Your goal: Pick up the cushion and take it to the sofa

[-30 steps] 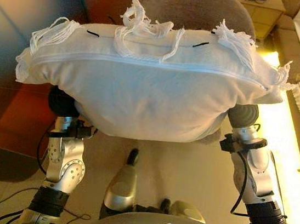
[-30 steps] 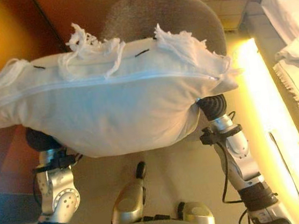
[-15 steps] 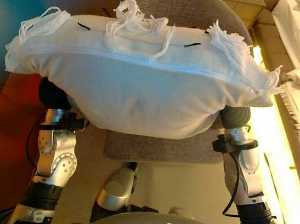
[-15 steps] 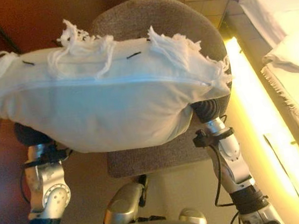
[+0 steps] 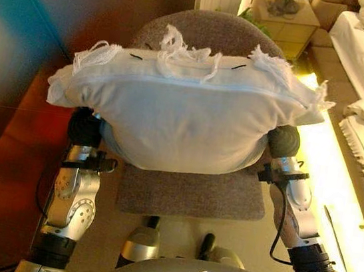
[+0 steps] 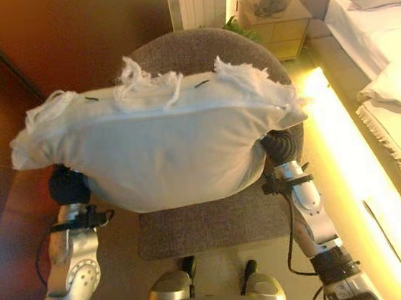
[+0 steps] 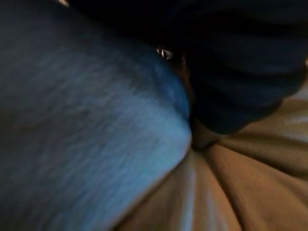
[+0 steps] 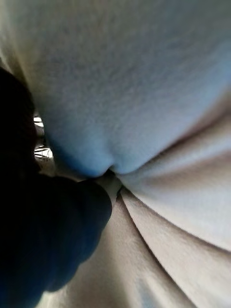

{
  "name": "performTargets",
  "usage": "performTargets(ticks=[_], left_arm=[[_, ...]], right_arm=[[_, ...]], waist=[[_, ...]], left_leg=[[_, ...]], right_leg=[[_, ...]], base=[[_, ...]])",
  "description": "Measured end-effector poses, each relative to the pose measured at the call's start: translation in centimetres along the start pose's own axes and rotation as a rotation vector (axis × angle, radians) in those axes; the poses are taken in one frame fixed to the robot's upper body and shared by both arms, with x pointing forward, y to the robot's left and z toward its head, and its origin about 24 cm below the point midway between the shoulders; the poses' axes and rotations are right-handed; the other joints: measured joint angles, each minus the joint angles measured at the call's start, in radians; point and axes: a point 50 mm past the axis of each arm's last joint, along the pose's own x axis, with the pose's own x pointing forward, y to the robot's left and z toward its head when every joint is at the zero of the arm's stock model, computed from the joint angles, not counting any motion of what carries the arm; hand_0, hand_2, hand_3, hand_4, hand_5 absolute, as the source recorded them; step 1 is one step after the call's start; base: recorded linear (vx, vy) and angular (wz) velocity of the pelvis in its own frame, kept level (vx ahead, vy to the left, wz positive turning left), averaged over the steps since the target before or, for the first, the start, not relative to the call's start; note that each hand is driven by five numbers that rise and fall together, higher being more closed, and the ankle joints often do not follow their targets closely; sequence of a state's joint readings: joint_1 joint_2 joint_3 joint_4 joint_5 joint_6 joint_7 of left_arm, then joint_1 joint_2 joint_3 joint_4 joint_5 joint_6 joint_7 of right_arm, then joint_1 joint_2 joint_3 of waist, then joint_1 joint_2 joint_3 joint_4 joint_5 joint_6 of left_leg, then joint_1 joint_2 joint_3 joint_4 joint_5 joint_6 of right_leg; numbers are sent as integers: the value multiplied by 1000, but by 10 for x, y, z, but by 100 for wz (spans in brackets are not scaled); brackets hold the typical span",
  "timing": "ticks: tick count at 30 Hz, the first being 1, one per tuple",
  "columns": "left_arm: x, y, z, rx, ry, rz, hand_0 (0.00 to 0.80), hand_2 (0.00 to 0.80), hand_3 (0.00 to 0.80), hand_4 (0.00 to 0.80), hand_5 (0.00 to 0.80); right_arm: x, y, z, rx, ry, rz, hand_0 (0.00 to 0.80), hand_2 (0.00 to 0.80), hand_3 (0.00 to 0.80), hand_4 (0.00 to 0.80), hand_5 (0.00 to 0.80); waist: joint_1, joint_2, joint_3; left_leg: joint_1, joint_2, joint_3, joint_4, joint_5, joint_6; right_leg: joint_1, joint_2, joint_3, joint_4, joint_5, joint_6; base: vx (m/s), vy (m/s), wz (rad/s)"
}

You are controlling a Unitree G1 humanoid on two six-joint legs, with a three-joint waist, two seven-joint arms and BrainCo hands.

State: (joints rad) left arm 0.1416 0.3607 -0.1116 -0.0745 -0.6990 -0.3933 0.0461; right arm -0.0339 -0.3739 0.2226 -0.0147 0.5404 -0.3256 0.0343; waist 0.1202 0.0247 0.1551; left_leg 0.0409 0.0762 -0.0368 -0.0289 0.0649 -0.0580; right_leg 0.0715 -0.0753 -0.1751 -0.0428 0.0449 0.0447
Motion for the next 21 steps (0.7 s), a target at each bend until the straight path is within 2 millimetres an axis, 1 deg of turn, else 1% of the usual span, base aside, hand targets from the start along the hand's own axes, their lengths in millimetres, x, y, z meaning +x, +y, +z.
performTargets(ticks=[2,4,7,8,10,14,16,21], left_arm=[[-4,3,-17,-2,86,39,800,800,800,800,800],[-10,3,-36,-3,173,71,800,800,800,800,800],[-13,1,-55,-1,271,88,800,800,800,800,800],[-14,0,-59,-1,291,88,800,800,800,800,800],[-15,-1,-61,1,314,93,800,800,800,800,800],[-15,2,-66,16,351,104,800,800,800,800,800],[-16,2,-70,52,374,103,800,800,800,800,800],[-12,2,-84,90,446,111,800,800,800,800,800]], right_arm=[[-4,-7,-14,-27,74,-32,800,800,800,800,800],[-8,-15,-26,-54,151,-80,800,800,800,800,800],[-14,-27,-37,-105,233,-126,800,800,800,800,800],[-16,-30,-39,-113,255,-136,800,800,800,800,800],[-18,-33,-43,-123,286,-148,800,800,800,800,800],[-22,-36,-51,-144,340,-163,800,800,800,800,800],[-25,-38,-57,-152,371,-180,800,800,800,800,800],[-28,-42,-72,-150,459,-240,800,800,800,800,800]], waist=[[-5,3,-1],[-26,6,-2],[-39,10,-3],[-47,11,-3],[-50,13,-4],[-51,28,-18],[-53,35,-26],[-52,35,-28]], left_leg=[[1,0,9,19,-2,-7],[1,-3,13,24,-2,-7],[2,-3,55,18,2,-15],[3,-2,69,12,1,-16],[13,-2,88,-5,1,-18],[27,-10,87,-38,5,-4],[36,-11,88,-57,16,-9],[33,-10,90,-58,17,-10]], right_leg=[[22,2,-8,-17,-1,-3],[44,0,-30,-36,-3,-1],[61,0,-59,-46,-3,-1],[66,0,-72,-46,-5,-1],[66,-1,-75,-45,-7,3],[66,-7,-72,-45,-5,9],[65,-8,-70,-46,-6,11],[60,-7,-71,-46,-3,7]], base=[[74,-27,7],[86,-4,26],[128,37,32],[135,52,33],[115,41,8],[64,18,-1],[0,0,0],[8,4,0]])
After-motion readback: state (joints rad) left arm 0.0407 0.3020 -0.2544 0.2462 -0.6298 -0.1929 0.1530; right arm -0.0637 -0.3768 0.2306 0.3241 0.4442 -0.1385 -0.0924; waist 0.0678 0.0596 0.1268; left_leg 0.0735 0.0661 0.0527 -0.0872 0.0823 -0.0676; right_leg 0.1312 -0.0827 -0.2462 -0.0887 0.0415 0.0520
